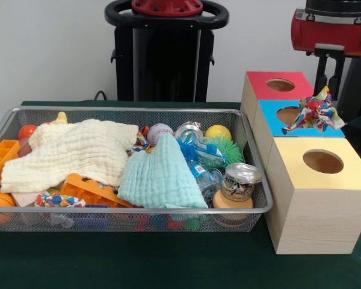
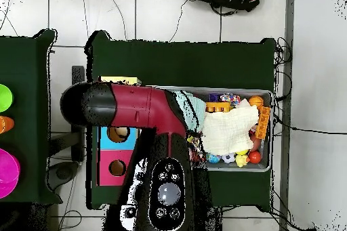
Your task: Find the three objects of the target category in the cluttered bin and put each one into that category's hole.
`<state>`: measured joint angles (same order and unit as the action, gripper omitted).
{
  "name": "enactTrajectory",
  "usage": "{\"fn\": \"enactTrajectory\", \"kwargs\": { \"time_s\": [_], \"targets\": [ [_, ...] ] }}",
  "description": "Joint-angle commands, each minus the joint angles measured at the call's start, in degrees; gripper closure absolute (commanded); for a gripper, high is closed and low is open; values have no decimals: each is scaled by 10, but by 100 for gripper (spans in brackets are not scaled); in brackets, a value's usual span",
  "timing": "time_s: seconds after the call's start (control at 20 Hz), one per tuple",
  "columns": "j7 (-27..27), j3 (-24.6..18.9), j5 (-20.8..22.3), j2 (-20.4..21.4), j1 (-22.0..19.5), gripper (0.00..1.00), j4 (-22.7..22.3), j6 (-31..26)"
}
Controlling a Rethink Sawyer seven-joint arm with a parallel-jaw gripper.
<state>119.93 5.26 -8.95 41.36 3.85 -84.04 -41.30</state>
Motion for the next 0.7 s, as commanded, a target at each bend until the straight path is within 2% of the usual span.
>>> {"fn": "enactTrajectory", "kwargs": {
  "time_s": [0.05, 0.7],
  "targets": [
    [121, 0, -9, -24, 2, 100, -66, 37],
    [113, 8, -4, -36, 4, 100, -64, 66]
  ]
}}
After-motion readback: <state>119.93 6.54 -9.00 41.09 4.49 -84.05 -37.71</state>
